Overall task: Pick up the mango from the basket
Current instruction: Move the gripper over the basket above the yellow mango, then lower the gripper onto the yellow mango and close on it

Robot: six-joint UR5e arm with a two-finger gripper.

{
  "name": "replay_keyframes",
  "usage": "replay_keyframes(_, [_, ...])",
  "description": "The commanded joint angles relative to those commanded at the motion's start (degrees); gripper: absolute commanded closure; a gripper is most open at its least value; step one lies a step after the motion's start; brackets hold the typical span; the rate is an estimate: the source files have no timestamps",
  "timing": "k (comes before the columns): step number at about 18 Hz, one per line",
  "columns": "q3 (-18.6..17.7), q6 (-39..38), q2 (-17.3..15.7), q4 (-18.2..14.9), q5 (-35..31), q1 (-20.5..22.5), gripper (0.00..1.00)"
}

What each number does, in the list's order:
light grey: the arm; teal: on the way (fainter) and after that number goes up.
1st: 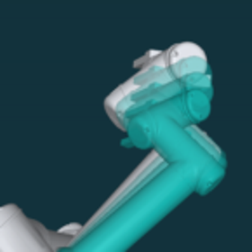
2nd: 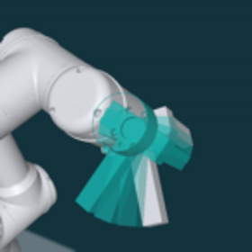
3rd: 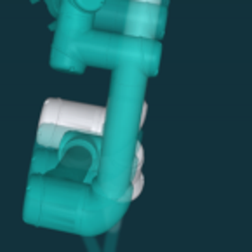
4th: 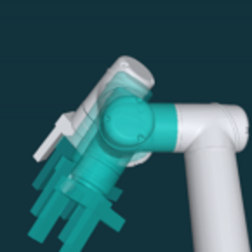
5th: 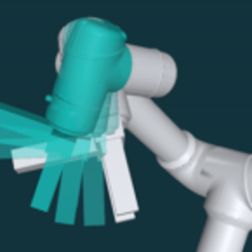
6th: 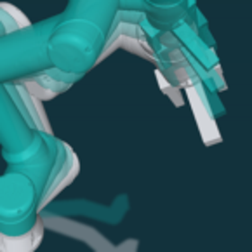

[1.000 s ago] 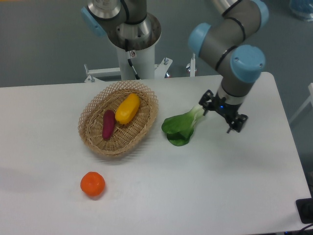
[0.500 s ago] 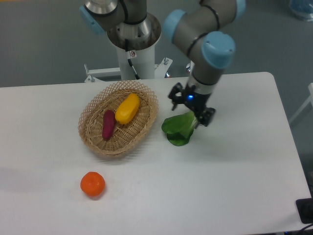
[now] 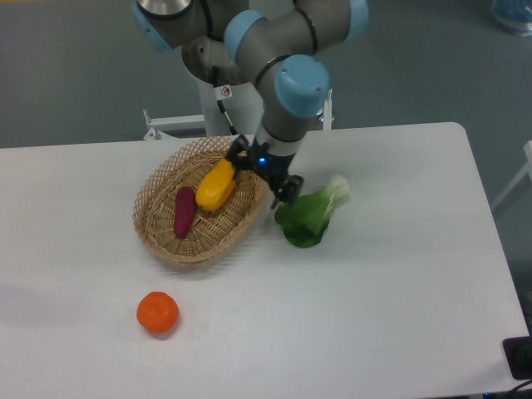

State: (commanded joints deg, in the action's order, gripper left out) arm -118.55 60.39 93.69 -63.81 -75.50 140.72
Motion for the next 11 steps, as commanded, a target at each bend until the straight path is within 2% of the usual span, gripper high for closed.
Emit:
replay_keyframes(5, [-4.66, -0.27, -1.76, 1.85, -0.09, -0.88, 0.0])
replay_keyframes(11, [-6.87, -0.44, -1.85, 2.38, -0.26, -1.5, 0.0])
